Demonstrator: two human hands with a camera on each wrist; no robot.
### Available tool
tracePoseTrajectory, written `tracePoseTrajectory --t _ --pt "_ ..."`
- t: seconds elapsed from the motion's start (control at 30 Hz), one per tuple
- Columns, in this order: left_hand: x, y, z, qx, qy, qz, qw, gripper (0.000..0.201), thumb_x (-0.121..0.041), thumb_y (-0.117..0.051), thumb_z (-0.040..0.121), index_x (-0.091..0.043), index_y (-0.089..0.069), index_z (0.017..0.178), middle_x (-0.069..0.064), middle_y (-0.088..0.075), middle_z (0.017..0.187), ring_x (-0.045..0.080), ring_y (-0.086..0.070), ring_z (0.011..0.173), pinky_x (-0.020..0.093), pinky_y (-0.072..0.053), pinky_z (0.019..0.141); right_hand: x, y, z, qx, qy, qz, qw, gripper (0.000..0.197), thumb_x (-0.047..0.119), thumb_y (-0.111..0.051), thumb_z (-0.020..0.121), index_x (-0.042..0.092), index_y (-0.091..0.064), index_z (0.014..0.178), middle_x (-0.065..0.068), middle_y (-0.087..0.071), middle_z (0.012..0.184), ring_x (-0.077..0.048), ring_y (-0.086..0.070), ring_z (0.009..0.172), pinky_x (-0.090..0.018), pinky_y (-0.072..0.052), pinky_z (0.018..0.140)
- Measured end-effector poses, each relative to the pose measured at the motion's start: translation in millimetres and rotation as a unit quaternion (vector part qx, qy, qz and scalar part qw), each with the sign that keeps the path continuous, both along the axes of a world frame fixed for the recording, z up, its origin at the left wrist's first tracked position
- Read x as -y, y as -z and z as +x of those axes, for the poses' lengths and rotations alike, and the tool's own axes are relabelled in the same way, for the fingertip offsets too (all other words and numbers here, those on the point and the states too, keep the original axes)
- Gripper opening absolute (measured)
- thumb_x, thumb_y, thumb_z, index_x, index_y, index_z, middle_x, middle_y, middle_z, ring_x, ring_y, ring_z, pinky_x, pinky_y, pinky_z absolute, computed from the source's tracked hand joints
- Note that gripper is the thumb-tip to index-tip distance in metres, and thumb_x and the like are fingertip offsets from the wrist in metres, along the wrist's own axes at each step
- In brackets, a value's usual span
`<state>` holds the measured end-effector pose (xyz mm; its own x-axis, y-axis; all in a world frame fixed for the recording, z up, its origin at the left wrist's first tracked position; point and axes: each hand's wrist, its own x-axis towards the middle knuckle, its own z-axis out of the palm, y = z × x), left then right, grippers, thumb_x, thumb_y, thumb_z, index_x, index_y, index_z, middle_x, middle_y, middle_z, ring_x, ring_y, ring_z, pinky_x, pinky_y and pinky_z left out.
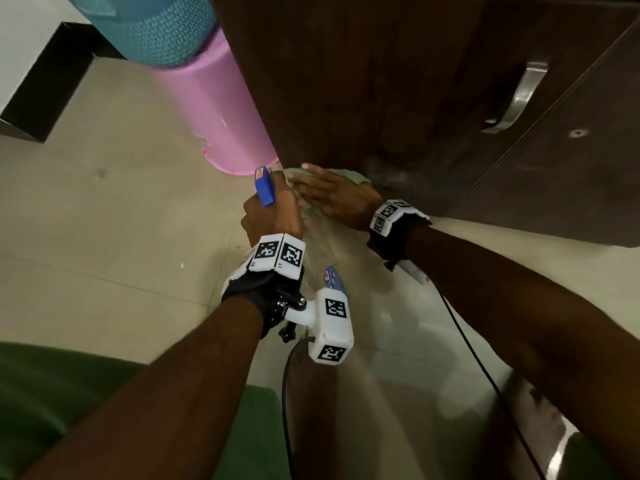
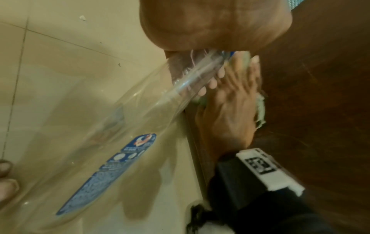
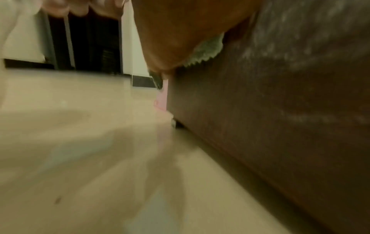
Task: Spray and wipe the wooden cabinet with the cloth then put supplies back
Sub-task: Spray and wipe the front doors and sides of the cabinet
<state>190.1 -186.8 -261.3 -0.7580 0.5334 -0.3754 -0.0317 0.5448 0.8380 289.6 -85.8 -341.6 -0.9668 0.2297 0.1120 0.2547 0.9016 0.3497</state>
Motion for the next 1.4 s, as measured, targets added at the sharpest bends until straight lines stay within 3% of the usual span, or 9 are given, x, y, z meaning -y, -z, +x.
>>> tracePoseTrajectory --t 0.13,0.27,0.4,0.53,0.67,0.7,0.8,1.03,1.4 --pt "2.8 -11.7 3.0 0.037 -0.008 0.004 0.999 0.052 -0.06 -0.049 0.088 -0.017 -0.069 0.066 0.004 -0.077 0.072 0.034 -0.075 0.068 0.041 -0.064 0.073 4.2 7.6 34.6 0.083 -0.012 0.066 0.994 0.037 0.009 -0.07 0.083 0.004 -0.065 0.119 -0.009 -0.053 0.141 -0.029 -0.034 0.143 -0.045 -0.032 0.116" --pt "2.7 -11.0 6.7 0.064 -0.021 0.006 0.998 0.048 -0.049 -0.051 0.096 -0.015 -0.067 0.065 0.001 -0.074 0.065 0.029 -0.069 0.051 0.037 -0.064 0.066 -2.7 -26.2 41.0 -0.145 -0.02 0.091 0.985 0.037 0.005 -0.05 0.097 0.004 -0.054 0.134 -0.013 -0.048 0.145 -0.029 -0.042 0.138 -0.044 -0.027 0.116" --pt "0.4 -0.8 16.3 0.054 -0.023 0.012 0.998 0.055 -0.065 -0.045 0.078 -0.017 -0.069 0.063 0.006 -0.077 0.072 0.038 -0.074 0.072 0.052 -0.063 0.079 -8.0 -62.0 -9.9 -0.221 0.023 0.098 0.97 0.038 0.026 -0.051 0.099 0.004 -0.059 0.129 -0.013 -0.056 0.138 -0.028 -0.051 0.131 -0.043 -0.032 0.113" --pt "-3.0 12.6 12.3 0.021 -0.04 -0.006 0.999 0.058 -0.074 -0.037 0.069 -0.023 -0.064 0.07 0.011 -0.078 0.09 0.041 -0.072 0.09 0.051 -0.061 0.087 -4.9 -24.8 -27.7 -0.026 0.058 0.001 0.998 0.046 0.016 -0.033 0.1 0.008 -0.041 0.144 -0.011 -0.035 0.154 -0.027 -0.029 0.145 -0.048 -0.022 0.121" --pt "-3.0 13.3 6.1 0.035 -0.067 -0.009 0.997 0.067 -0.073 -0.037 0.064 -0.015 -0.068 0.076 0.012 -0.076 0.088 0.041 -0.072 0.087 0.053 -0.059 0.086 6.4 8.1 8.1 0.182 -0.042 0.093 0.978 0.028 0.022 -0.058 0.09 0.015 -0.07 0.114 0.0 -0.059 0.135 -0.022 -0.032 0.144 -0.041 0.002 0.122" --pt "-0.9 6.1 8.9 0.039 -0.06 -0.001 0.997 0.058 -0.068 -0.041 0.07 -0.015 -0.066 0.07 0.012 -0.076 0.081 0.041 -0.073 0.081 0.052 -0.061 0.083 6.5 15.3 25.7 0.113 -0.077 0.17 0.976 0.028 0.022 -0.058 0.09 0.013 -0.07 0.114 0.001 -0.063 0.131 -0.02 -0.037 0.141 -0.041 0.001 0.122" --pt "-0.5 -3.9 12.8 0.054 -0.058 0.009 0.997 0.049 -0.06 -0.044 0.078 -0.016 -0.065 0.068 0.011 -0.076 0.079 0.039 -0.074 0.075 0.051 -0.063 0.077 8.5 7.1 80.2 -0.031 0.027 -0.073 0.996 0.045 0.019 -0.035 0.1 0.001 -0.046 0.14 -0.007 -0.05 0.144 -0.023 -0.04 0.139 -0.048 -0.024 0.119" --pt "-2.2 -3.7 16.3 0.132 -0.084 0.022 0.987 0.065 -0.061 -0.046 0.08 -0.009 -0.067 0.112 0.014 -0.074 0.106 0.031 -0.074 0.072 0.037 -0.064 0.07 15.3 -52.6 114.6 -0.21 0.118 0.115 0.964 0.04 0.02 -0.052 0.101 0.013 -0.049 0.14 -0.005 -0.048 0.147 -0.023 -0.043 0.137 -0.043 -0.027 0.114" --pt "-18.4 30.5 9.3 0.054 -0.155 0.005 0.986 0.066 -0.08 -0.034 0.049 -0.022 -0.056 0.073 0.015 -0.075 0.097 0.045 -0.07 0.1 0.06 -0.058 0.089 3.3 3.8 35.4 0.057 -0.009 0.061 0.996 0.047 0.001 -0.052 0.094 -0.001 -0.043 0.14 -0.015 -0.035 0.153 -0.033 -0.03 0.144 -0.047 -0.023 0.12"
